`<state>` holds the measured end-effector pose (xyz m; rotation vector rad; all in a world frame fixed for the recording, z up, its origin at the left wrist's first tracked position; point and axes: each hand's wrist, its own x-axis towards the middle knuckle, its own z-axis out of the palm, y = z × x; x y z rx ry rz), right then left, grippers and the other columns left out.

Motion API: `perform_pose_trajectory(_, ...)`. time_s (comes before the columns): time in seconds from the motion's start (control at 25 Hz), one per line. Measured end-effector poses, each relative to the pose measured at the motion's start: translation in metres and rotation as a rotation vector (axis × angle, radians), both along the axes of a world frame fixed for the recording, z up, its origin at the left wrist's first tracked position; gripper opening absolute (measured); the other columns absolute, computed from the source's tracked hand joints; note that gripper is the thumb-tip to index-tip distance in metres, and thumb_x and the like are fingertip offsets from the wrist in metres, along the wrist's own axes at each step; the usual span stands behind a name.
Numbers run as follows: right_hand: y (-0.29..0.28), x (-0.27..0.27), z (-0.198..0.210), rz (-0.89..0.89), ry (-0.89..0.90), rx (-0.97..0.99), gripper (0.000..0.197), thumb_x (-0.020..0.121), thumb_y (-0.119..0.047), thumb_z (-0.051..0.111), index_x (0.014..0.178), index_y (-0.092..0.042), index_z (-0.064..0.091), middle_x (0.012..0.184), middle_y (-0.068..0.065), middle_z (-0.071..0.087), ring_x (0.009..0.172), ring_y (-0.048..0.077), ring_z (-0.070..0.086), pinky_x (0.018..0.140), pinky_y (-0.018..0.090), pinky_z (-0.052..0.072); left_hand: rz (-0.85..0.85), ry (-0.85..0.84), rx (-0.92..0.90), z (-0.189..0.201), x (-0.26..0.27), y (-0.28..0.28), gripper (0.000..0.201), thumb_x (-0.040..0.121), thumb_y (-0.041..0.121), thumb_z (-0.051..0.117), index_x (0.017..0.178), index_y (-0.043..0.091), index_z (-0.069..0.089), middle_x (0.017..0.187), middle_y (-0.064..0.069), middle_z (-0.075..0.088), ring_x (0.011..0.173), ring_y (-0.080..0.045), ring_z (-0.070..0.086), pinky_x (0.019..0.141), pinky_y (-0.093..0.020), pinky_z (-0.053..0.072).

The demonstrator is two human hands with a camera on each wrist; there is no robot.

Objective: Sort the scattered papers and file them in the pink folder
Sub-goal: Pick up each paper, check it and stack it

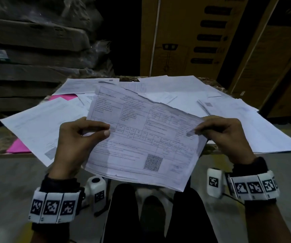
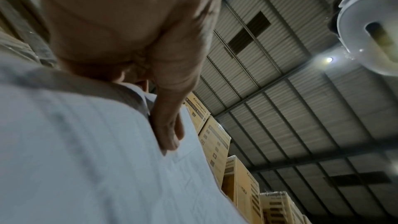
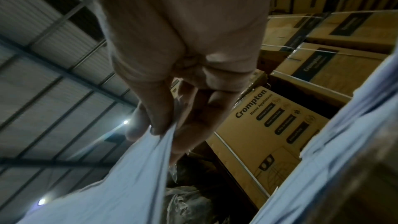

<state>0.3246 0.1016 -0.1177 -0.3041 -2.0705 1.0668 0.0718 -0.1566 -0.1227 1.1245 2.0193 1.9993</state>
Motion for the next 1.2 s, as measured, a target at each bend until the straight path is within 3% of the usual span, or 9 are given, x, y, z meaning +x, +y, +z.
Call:
perform_pose_trajectory(0.24,-0.012,-0.001,-0.019,-0.082,0.133,-0.212,0.041,0.086,0.011,0.065,0.083,-0.028,0.081,0.089,0.001,0.075,0.093,0.018,0.071,0.081,0.027,0.058,0.048,-0.081,0.140,-0.002,0.004,0.015,0.021,0.075,0.003,0.081,0.095,0.010,0.077,0.094,0.000,0.078,0.096,-0.015,0.072,0.090,-0.033,0.058)
perform_pose_trajectory(0.36,-0.014,-0.008,-0.013,-0.075,0.168,-0.236,0.049,0.086,0.014,0.064,0.082,-0.032,0.081,0.087,-0.006,0.077,0.089,0.010,0.071,0.078,0.021,0.055,0.067,-0.052,0.209,0.006,0.011,0.026,0.021,0.078,0.007,0.080,0.098,0.014,0.077,0.100,-0.003,0.076,0.102,-0.018,0.071,0.093,-0.038,0.057)
perform_pose_trajectory(0.52,-0.013,-0.023,0.014,-0.146,0.285,-0.083,0.053,0.085,0.020,0.059,0.082,-0.028,0.079,0.087,-0.009,0.077,0.088,0.015,0.071,0.076,0.024,0.058,0.104,0.159,0.212,0.021,0.026,0.049,0.025,0.086,0.005,0.073,0.097,0.027,0.074,0.114,-0.006,0.067,0.117,-0.021,0.062,0.093,-0.022,0.054)
perform_pose_trajectory(0.6,-0.013,-0.027,0.025,-0.221,0.362,0.068,0.045,0.085,0.019,0.058,0.088,-0.021,0.077,0.091,-0.002,0.076,0.093,0.020,0.069,0.081,0.025,0.057,0.148,0.251,0.176,0.026,0.033,0.060,0.029,0.089,0.003,0.068,0.098,0.030,0.072,0.123,-0.009,0.061,0.124,-0.026,0.056,0.097,-0.015,0.049)
perform_pose_trajectory(0.72,-0.015,-0.031,0.015,-0.345,0.376,0.211,0.041,0.083,0.020,0.059,0.089,-0.018,0.072,0.093,0.008,0.070,0.092,0.006,0.062,0.080,0.008,0.046,0.194,0.338,0.131,0.018,0.036,0.075,0.027,0.092,0.003,0.065,0.101,0.028,0.070,0.125,-0.012,0.057,0.125,-0.026,0.051,0.094,-0.003,0.040)
perform_pose_trajectory(0.8,-0.016,-0.034,-0.010,-0.341,0.301,0.167,0.040,0.084,0.016,0.058,0.086,-0.021,0.072,0.093,0.006,0.070,0.090,0.001,0.062,0.077,0.003,0.044,0.130,0.280,0.101,0.001,0.031,0.083,0.026,0.093,0.005,0.064,0.101,0.029,0.071,0.123,-0.008,0.056,0.124,-0.024,0.053,0.092,-0.004,0.044)
perform_pose_trajectory(0.92,-0.018,-0.036,-0.039,-0.305,0.205,0.012,0.035,0.085,0.001,0.054,0.084,-0.029,0.073,0.102,0.008,0.071,0.104,0.022,0.063,0.085,0.008,0.049,0.035,0.134,0.068,-0.019,0.026,0.089,0.020,0.093,0.009,0.066,0.099,0.027,0.072,0.130,-0.003,0.055,0.132,-0.020,0.048,0.094,-0.013,0.051)
perform_pose_trajectory(1.08,-0.016,-0.034,-0.032,-0.321,0.261,0.095,0.038,0.087,0.008,0.054,0.088,-0.026,0.072,0.107,-0.003,0.069,0.111,0.016,0.061,0.091,0.014,0.051,0.077,0.132,0.109,-0.018,0.027,0.092,0.016,0.092,0.010,0.067,0.102,0.022,0.073,0.133,-0.006,0.056,0.133,-0.023,0.047,0.097,-0.012,0.047)
perform_pose_trajectory(1.2,-0.015,-0.033,-0.037,-0.320,0.199,0.054,0.041,0.089,0.011,0.056,0.089,-0.026,0.072,0.107,0.003,0.071,0.111,0.019,0.061,0.088,0.009,0.049,0.076,0.097,0.098,-0.023,0.028,0.094,0.016,0.092,0.011,0.068,0.103,0.020,0.074,0.129,-0.008,0.060,0.129,-0.022,0.052,0.094,-0.008,0.047)
